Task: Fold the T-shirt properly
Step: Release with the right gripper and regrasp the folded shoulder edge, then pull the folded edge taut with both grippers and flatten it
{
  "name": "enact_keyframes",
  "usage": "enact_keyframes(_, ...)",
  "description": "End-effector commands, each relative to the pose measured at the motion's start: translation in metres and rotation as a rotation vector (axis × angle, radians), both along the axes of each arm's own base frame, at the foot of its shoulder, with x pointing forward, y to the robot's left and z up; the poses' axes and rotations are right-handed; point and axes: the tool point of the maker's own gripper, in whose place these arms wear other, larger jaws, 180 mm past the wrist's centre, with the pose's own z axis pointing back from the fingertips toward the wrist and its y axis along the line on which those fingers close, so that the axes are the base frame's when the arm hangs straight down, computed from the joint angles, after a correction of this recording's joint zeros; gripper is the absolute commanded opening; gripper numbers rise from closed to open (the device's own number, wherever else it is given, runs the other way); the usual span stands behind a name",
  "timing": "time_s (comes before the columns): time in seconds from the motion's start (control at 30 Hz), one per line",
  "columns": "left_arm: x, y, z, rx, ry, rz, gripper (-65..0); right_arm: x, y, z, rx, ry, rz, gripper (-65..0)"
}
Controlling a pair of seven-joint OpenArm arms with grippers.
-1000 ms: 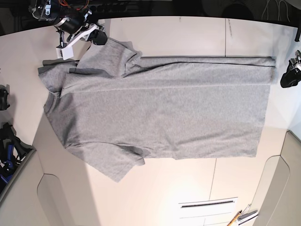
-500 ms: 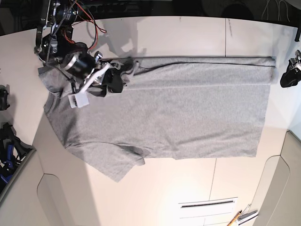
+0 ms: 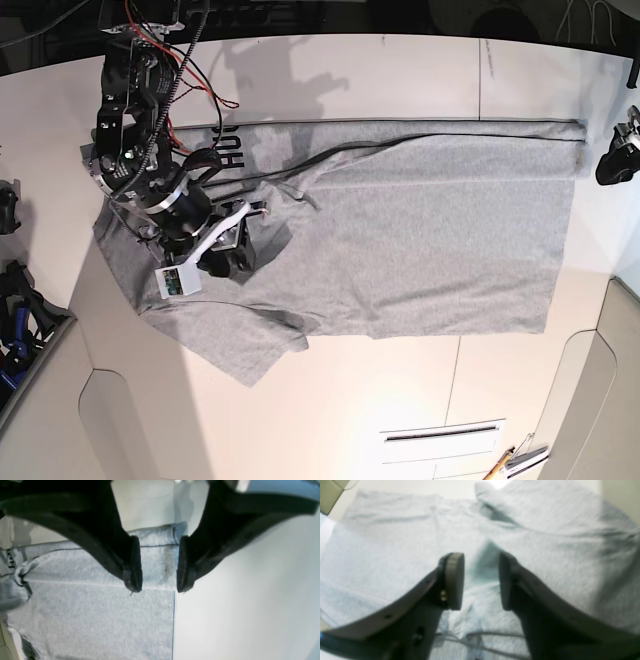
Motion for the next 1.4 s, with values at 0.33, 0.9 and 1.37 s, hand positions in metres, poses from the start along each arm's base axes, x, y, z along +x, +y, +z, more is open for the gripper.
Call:
enact_keyframes(0.33, 0.009, 0.006, 0.017, 0.017, -0.048, -0.005, -38.3, 0.018, -0.008, 0.021, -0.076, -0.019, 0.010, -65.0)
enact_keyframes(0.9, 0.025, -0.011, 0.013, -0.023, -0.079, -0.018, -65.0, -0.036, -0.108, 0.001, -0.086, 0.103, -0.245, -65.0)
enact_keyframes(1.37, 0.026, -0.060, -0.044, 0.136, 0.128, -0.266, -65.0, -0.091, -0.153, -0.030, -0.116, 0.229, -0.302, -65.0)
